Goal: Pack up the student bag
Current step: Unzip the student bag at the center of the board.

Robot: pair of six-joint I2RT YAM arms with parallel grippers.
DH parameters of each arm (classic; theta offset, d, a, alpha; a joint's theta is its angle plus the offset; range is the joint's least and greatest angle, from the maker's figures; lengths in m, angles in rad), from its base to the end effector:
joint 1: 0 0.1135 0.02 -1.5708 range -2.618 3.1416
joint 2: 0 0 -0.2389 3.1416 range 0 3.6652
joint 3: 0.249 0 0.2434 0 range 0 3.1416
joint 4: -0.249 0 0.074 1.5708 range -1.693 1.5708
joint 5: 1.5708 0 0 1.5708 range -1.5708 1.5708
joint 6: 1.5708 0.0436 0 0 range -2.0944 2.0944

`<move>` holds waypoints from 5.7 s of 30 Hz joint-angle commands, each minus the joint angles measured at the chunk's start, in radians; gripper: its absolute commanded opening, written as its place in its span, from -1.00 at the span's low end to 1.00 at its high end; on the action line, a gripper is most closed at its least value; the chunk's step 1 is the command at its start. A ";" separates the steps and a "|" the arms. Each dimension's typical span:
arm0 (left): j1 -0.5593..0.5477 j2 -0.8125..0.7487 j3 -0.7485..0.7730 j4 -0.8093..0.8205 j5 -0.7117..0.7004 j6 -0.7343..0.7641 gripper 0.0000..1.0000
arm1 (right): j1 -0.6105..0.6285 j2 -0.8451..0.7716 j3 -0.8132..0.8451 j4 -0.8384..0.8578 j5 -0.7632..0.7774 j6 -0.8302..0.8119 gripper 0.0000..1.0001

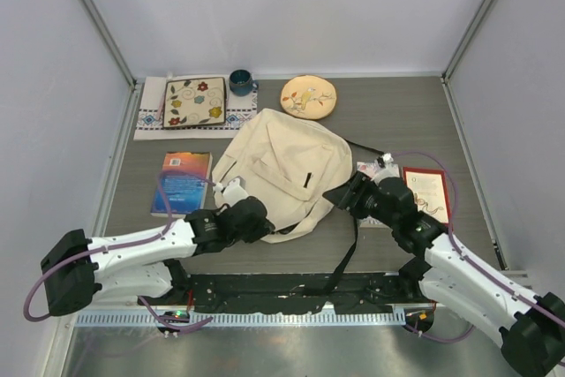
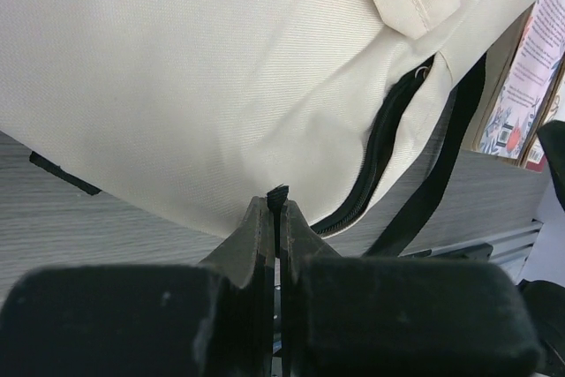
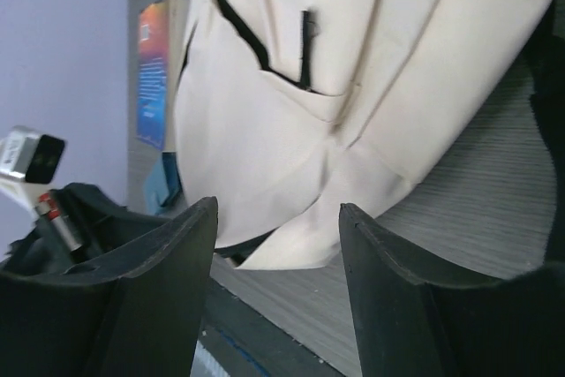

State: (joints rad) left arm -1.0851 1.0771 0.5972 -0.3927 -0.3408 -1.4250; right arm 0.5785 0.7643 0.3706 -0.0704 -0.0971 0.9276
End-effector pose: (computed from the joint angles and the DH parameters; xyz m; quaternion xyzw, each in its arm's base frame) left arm 0.1145 -0.1857 0.1800 -0.2138 0.9029 -0.2710 0.2561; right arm 0.1596 0.1093 0.1912 0.1225 0.8413 0.3891 0.3548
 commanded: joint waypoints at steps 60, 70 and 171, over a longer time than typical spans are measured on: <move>0.001 0.001 0.027 0.084 -0.014 0.037 -1.00 | 0.455 0.349 0.059 0.253 0.185 0.657 -0.03; 0.001 -0.003 0.032 0.083 -0.010 0.040 -1.00 | 0.463 0.415 0.048 0.320 0.161 0.715 -0.03; -0.190 -0.034 -0.071 0.132 -0.233 -0.052 -1.00 | 0.170 0.360 0.417 -0.266 0.206 -0.096 0.43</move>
State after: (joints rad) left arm -1.2743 1.0580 0.5117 -0.3397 -0.5091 -1.4670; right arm 0.7444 1.2907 0.8455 -0.2783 0.0601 0.7677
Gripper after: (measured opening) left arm 0.024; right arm 0.696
